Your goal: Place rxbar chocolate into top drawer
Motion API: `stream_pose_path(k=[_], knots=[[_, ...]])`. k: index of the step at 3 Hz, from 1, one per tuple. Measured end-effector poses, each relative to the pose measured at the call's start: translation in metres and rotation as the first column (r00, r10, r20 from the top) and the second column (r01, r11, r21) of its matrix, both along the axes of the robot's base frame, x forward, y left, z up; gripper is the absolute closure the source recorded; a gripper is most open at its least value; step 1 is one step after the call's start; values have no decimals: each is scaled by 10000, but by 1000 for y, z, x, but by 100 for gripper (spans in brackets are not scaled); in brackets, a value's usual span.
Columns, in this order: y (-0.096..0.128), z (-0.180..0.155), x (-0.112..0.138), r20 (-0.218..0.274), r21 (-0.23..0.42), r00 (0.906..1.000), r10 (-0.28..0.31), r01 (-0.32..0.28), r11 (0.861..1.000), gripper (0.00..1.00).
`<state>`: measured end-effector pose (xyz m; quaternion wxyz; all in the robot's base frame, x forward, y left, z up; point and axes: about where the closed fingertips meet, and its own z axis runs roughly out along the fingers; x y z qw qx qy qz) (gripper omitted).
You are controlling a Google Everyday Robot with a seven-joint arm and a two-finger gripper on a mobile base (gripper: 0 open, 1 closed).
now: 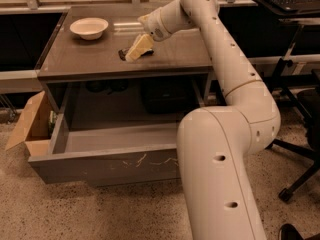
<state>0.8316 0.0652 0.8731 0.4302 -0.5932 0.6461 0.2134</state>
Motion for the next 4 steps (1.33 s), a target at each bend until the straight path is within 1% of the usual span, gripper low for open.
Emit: stream_pose_path(k=[1, 2, 3, 4], knots=[[6, 5, 0, 233, 862, 9986, -483, 461, 9952, 0], [10, -5, -19, -21, 1192, 9984, -567, 565, 9913, 0], [10, -15, -25, -295, 1165, 9992, -255, 288, 9928, 0], [5, -15, -21, -285, 1117, 9995, -117, 148, 9936, 0]])
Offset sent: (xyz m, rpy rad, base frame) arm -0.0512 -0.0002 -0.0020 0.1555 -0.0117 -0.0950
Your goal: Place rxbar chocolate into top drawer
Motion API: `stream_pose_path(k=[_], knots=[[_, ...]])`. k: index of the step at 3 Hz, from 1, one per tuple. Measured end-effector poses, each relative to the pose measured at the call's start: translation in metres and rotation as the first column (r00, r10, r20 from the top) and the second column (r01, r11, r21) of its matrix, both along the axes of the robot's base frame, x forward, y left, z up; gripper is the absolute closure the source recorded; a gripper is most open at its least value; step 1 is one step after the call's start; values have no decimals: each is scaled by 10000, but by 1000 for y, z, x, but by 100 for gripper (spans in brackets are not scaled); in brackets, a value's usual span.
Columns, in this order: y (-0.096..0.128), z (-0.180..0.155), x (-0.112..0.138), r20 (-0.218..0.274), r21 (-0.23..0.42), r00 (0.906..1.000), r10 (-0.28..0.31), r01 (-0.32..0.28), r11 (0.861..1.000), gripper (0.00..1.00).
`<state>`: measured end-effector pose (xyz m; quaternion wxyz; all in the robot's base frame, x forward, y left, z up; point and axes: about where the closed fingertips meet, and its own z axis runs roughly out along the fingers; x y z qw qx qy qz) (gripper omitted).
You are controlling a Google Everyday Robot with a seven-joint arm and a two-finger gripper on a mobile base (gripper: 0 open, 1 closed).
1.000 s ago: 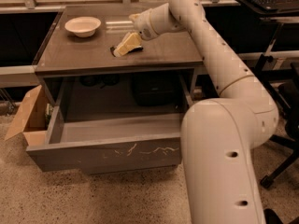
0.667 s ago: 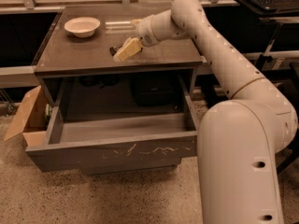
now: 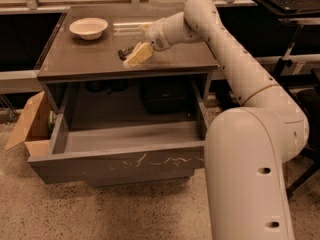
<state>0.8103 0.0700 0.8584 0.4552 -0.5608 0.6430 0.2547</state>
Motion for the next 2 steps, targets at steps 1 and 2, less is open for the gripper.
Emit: stream_pose_path(k=[1, 2], knots=[[-1, 4, 14, 196, 217, 9998, 18, -22, 9998, 0], [8, -1, 18, 111, 246, 9999, 7, -10, 9997, 0]])
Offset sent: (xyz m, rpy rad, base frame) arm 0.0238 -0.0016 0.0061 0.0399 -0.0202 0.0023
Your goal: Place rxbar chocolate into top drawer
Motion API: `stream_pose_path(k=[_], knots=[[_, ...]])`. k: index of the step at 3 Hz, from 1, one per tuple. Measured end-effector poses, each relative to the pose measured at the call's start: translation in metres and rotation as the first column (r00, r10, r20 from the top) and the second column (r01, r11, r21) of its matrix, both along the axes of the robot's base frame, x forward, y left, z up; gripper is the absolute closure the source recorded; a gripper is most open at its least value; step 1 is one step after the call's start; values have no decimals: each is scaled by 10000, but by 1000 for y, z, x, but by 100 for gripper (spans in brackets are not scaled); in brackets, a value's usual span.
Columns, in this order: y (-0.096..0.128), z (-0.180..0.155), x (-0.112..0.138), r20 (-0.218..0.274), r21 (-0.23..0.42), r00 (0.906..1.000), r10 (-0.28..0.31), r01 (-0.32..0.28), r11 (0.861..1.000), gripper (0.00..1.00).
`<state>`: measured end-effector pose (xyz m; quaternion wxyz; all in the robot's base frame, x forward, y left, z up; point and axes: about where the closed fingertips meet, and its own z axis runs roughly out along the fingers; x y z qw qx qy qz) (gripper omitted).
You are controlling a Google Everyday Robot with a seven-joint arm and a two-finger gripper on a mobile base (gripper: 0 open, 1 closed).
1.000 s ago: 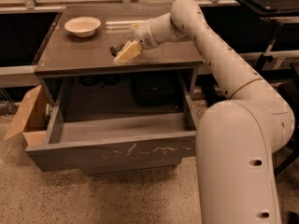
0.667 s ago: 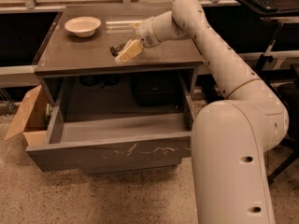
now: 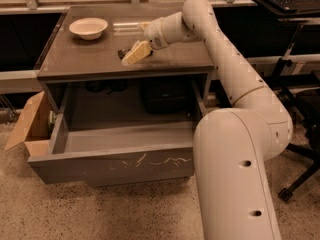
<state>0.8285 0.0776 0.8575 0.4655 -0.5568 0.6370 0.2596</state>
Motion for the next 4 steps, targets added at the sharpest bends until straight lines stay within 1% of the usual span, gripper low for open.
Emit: stream_pose_path(k=[1, 2, 3, 4], knots=[[5, -4, 5, -87, -93, 9997, -212, 211, 9997, 0], [8, -13, 8, -431, -168, 9982, -414, 407, 9990, 0], [9, -22, 9, -778, -154, 9958, -486, 475, 9988, 0], [7, -33, 8, -1424, 71, 9879, -606, 623, 9980, 3]])
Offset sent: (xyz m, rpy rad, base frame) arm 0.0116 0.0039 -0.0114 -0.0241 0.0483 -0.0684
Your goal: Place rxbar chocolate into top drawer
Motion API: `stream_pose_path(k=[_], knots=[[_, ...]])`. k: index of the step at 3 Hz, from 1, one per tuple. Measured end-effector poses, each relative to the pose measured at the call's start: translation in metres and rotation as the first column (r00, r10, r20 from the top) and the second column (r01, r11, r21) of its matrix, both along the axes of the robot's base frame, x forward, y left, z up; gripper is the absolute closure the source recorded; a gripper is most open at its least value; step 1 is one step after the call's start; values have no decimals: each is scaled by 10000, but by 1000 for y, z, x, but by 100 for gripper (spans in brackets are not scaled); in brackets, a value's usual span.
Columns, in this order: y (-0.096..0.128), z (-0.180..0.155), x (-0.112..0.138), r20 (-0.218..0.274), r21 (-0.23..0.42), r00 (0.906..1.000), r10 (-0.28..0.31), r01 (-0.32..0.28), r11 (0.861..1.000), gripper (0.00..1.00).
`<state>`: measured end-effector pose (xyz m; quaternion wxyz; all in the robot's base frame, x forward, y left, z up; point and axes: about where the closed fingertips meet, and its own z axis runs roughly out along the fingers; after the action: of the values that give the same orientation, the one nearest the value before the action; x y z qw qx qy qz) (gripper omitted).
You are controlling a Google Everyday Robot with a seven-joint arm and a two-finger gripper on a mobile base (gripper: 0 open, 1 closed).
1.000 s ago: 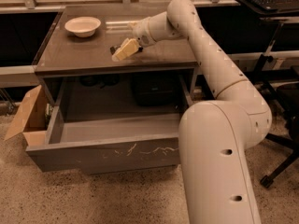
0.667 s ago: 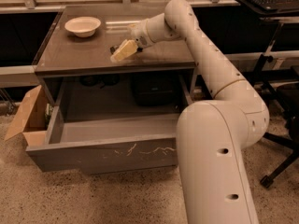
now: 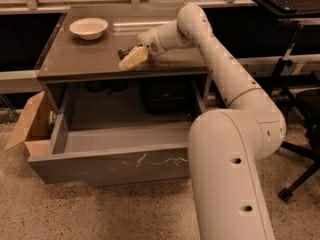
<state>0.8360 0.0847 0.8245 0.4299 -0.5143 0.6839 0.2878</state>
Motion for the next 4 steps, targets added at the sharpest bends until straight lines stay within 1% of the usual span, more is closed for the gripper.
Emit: stream_pose_path(k=[1, 2, 3, 4], knots=[[-1, -5, -1, -374, 106, 9992, -114, 118, 9999, 26], [-3, -4, -2, -525, 141, 9984, -203, 210, 9997, 49], [-6, 0, -3, -590, 195, 9978, -307, 319, 9993, 72], [-7, 12, -8, -382, 278, 9986, -360, 371, 9989, 100]])
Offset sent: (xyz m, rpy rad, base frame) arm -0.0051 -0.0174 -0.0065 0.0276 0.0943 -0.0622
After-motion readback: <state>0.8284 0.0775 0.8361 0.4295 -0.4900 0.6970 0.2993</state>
